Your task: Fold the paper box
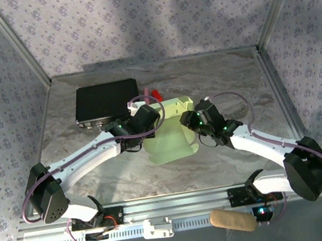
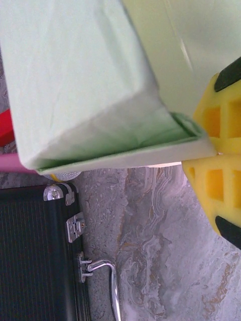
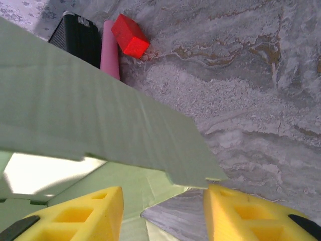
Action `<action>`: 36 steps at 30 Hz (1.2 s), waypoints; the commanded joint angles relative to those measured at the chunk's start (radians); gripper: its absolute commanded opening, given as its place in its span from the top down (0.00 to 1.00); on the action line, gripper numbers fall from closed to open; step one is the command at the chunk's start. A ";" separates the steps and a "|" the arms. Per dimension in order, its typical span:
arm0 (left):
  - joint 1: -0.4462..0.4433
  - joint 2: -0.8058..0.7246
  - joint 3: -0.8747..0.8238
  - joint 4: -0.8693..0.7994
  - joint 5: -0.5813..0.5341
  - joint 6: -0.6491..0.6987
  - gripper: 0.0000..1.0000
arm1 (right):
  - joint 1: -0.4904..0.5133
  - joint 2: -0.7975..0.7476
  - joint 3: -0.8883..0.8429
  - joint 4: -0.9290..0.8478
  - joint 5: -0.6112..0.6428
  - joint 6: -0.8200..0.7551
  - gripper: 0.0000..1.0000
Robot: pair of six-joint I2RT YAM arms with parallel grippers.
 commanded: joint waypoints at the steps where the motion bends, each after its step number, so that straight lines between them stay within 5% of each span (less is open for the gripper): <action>1: -0.011 -0.003 0.040 -0.013 -0.002 0.015 1.00 | -0.009 0.004 0.025 -0.015 0.033 -0.030 0.54; 12: -0.010 0.014 0.038 -0.009 0.012 0.018 1.00 | 0.003 0.056 0.093 0.029 0.021 -0.064 0.66; 36: -0.013 0.028 0.051 -0.019 0.012 0.025 1.00 | 0.055 0.015 0.204 -0.205 0.195 -0.295 0.65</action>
